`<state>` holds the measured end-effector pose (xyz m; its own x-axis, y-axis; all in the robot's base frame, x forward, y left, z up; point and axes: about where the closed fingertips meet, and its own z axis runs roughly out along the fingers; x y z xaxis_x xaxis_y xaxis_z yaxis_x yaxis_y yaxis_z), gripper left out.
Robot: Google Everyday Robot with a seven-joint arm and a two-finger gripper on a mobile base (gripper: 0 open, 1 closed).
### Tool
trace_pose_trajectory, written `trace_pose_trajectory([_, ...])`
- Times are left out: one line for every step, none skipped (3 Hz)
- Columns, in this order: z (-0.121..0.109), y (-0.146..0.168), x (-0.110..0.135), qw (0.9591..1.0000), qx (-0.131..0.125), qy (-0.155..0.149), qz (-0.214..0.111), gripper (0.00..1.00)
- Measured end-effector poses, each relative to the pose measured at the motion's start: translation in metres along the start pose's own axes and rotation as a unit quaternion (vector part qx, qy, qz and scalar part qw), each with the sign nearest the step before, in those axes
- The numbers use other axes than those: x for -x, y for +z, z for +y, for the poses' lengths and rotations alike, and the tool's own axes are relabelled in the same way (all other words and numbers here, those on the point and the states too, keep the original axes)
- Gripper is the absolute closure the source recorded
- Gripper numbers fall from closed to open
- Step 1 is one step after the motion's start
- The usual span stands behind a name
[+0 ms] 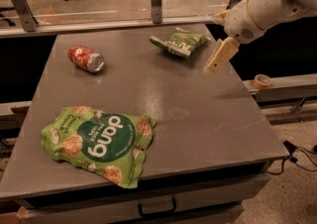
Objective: Move green jalapeno chip bag near coke can
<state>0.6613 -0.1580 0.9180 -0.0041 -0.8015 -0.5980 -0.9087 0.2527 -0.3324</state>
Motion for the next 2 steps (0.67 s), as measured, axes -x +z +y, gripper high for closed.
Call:
trace_pose_trajectory([-0.003,0.032,0.011,0.9997,-0.002,0.011,-0.023,0.00])
trace_pose_trajectory([-0.014,0.073,0.025,0.9985,-0.010,0.020,-0.050,0.00])
